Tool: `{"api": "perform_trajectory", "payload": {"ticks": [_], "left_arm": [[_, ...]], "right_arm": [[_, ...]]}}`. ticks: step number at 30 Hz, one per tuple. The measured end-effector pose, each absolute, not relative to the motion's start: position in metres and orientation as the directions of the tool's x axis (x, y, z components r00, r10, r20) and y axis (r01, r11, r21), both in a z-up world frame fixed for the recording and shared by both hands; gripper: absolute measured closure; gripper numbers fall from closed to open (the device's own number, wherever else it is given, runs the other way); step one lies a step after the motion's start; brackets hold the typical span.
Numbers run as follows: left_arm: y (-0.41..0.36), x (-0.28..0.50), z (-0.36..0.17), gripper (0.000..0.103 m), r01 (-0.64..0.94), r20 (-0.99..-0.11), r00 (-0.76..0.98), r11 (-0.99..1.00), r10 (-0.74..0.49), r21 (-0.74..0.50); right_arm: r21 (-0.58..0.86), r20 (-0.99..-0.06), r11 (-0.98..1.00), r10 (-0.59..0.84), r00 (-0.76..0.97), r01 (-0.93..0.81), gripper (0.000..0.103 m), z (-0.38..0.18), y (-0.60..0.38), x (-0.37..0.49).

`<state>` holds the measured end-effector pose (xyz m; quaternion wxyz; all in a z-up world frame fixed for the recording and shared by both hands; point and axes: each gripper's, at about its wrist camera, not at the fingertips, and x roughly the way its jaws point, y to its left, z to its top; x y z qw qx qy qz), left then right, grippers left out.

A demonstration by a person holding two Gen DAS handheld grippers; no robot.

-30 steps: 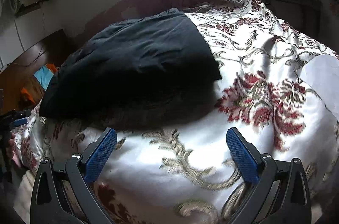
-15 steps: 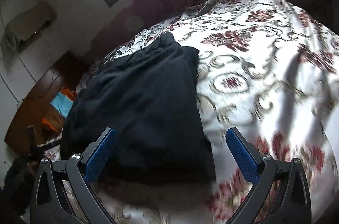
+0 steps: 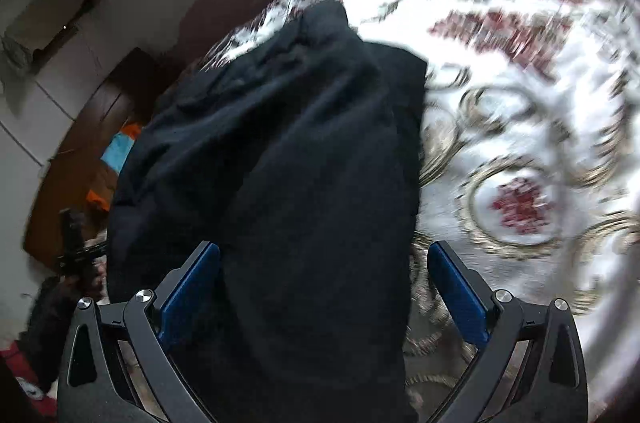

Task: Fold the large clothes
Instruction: 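Grasp the folded black jacket edge with both grippers and lift it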

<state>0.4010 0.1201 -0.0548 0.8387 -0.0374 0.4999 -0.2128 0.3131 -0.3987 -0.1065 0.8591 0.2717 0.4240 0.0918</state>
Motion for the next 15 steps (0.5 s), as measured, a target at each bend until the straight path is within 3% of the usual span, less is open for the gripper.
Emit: {"api": "perform_trajectory", "payload": {"ticks": [11,15], "left_arm": [[0.123,0.437,-0.074,0.000,0.292,-0.785,0.304,0.837,-0.540,-0.463],[0.133,0.444,-0.076,0.000,0.266,-0.769,0.293,0.821,-0.568,-0.505]], "right_arm": [[0.687,-0.579,0.726,0.514,0.633,0.039,0.001,-0.124,-0.404,0.326],[0.766,-0.500,0.643,0.596,0.628,0.001,0.001,-0.126,-0.389,0.328]]}}
